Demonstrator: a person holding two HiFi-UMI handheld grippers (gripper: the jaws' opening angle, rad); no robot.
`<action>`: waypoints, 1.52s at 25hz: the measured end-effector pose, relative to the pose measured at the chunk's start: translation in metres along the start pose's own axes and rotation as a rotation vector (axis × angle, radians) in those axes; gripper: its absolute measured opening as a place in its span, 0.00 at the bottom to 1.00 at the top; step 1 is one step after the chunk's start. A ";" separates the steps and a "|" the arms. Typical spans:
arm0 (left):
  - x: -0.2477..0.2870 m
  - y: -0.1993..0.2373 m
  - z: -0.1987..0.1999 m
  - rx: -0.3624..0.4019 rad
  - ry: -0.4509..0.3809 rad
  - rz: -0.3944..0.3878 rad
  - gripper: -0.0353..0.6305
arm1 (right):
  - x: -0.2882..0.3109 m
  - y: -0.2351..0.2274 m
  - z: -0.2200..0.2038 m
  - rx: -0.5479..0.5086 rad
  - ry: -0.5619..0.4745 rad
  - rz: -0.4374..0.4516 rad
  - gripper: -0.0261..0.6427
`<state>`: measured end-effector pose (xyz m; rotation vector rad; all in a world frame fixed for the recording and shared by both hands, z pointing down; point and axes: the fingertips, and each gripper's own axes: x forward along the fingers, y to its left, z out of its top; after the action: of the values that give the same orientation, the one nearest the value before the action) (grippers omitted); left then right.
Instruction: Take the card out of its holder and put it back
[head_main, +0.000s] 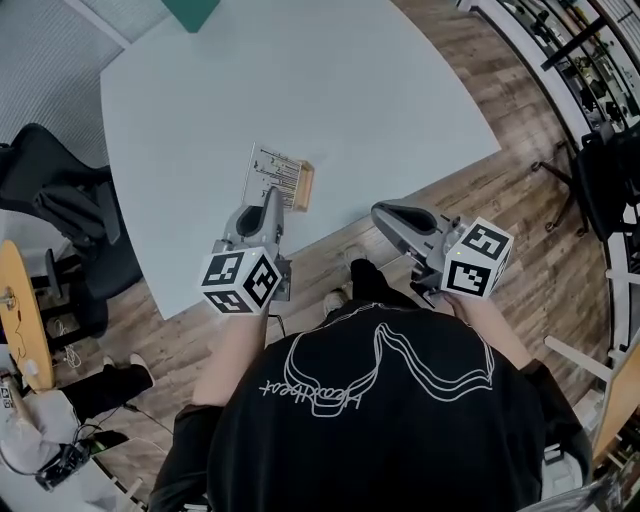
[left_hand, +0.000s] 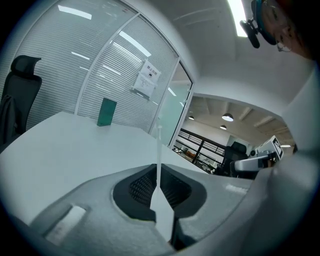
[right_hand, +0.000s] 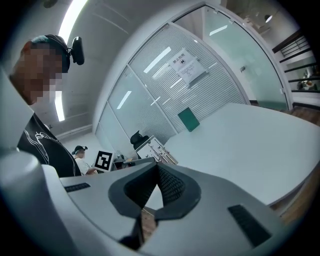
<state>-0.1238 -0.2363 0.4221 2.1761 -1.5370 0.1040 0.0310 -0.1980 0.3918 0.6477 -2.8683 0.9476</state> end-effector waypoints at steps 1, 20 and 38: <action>0.003 0.003 -0.002 -0.001 0.004 0.003 0.09 | 0.001 -0.003 -0.001 0.004 0.003 -0.002 0.05; 0.028 0.026 -0.030 -0.008 0.073 0.040 0.09 | 0.012 -0.019 -0.015 0.058 0.035 -0.006 0.05; 0.031 0.023 -0.034 -0.033 0.076 0.062 0.09 | 0.010 -0.024 -0.018 0.072 0.032 -0.017 0.05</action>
<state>-0.1266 -0.2552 0.4698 2.0755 -1.5533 0.1777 0.0303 -0.2083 0.4212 0.6555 -2.8076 1.0534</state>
